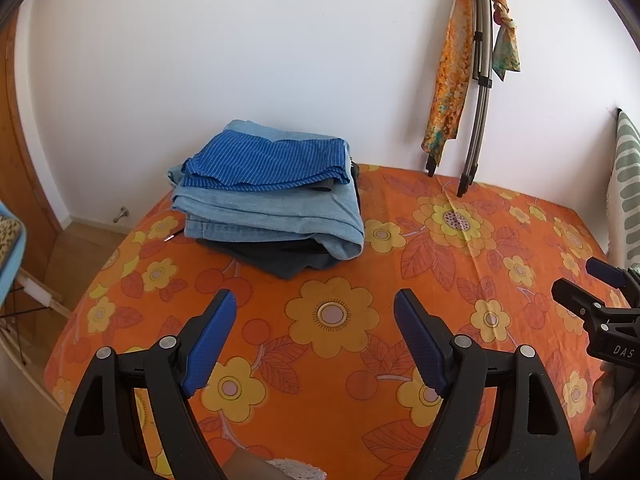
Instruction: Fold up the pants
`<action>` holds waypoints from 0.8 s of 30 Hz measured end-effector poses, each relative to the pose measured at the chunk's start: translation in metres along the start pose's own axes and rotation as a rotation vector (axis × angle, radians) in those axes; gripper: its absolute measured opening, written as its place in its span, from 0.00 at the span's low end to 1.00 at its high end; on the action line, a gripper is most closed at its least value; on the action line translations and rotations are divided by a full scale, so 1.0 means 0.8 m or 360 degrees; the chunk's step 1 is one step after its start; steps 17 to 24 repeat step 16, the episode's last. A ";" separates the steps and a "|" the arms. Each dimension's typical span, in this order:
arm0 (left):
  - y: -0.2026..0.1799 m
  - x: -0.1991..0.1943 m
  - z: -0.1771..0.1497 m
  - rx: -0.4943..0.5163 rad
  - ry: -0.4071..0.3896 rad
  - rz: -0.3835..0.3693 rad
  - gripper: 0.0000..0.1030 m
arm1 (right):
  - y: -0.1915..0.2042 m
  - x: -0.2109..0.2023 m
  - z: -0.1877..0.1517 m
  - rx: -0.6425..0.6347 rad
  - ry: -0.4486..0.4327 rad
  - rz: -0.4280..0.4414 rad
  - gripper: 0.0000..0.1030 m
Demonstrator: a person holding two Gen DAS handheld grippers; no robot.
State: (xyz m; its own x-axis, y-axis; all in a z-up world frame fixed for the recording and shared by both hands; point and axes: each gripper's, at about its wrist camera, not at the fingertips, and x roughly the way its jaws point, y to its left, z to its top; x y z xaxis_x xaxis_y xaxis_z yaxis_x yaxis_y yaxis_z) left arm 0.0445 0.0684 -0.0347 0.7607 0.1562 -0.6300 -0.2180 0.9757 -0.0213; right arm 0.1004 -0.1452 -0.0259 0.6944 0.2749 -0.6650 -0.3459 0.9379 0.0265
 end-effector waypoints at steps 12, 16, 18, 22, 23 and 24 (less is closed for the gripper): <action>0.000 -0.002 0.000 0.0013 -0.0030 0.0012 0.79 | 0.000 0.000 0.000 0.0003 0.0001 0.0000 0.99; 0.001 -0.002 0.001 0.0018 -0.0038 0.0016 0.79 | -0.001 0.000 0.000 0.0003 0.0002 0.0000 0.99; 0.001 -0.002 0.001 0.0018 -0.0038 0.0016 0.79 | -0.001 0.000 0.000 0.0003 0.0002 0.0000 0.99; 0.001 -0.002 0.001 0.0018 -0.0038 0.0016 0.79 | -0.001 0.000 0.000 0.0003 0.0002 0.0000 0.99; 0.001 -0.002 0.001 0.0018 -0.0038 0.0016 0.79 | -0.001 0.000 0.000 0.0003 0.0002 0.0000 0.99; 0.001 -0.002 0.001 0.0018 -0.0038 0.0016 0.79 | -0.001 0.000 0.000 0.0003 0.0002 0.0000 0.99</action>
